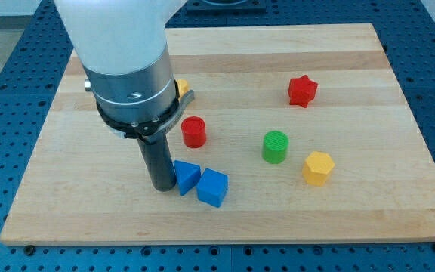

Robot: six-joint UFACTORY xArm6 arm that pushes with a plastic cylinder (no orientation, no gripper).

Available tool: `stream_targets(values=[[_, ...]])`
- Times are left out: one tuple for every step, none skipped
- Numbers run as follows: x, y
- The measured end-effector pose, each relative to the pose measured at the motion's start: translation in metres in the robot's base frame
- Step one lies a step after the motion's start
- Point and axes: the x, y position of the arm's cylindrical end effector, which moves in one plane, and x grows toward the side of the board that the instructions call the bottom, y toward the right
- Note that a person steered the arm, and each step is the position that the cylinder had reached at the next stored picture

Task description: Push the red circle to the left of the red star

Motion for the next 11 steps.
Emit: stream_targets(values=[[-0.002, 0.015], [-0.002, 0.028], [-0.003, 0.015], [-0.025, 0.004], [-0.044, 0.004], [-0.057, 0.004], [-0.07, 0.012], [-0.081, 0.034], [-0.086, 0.061], [-0.096, 0.085], [-0.11, 0.108]])
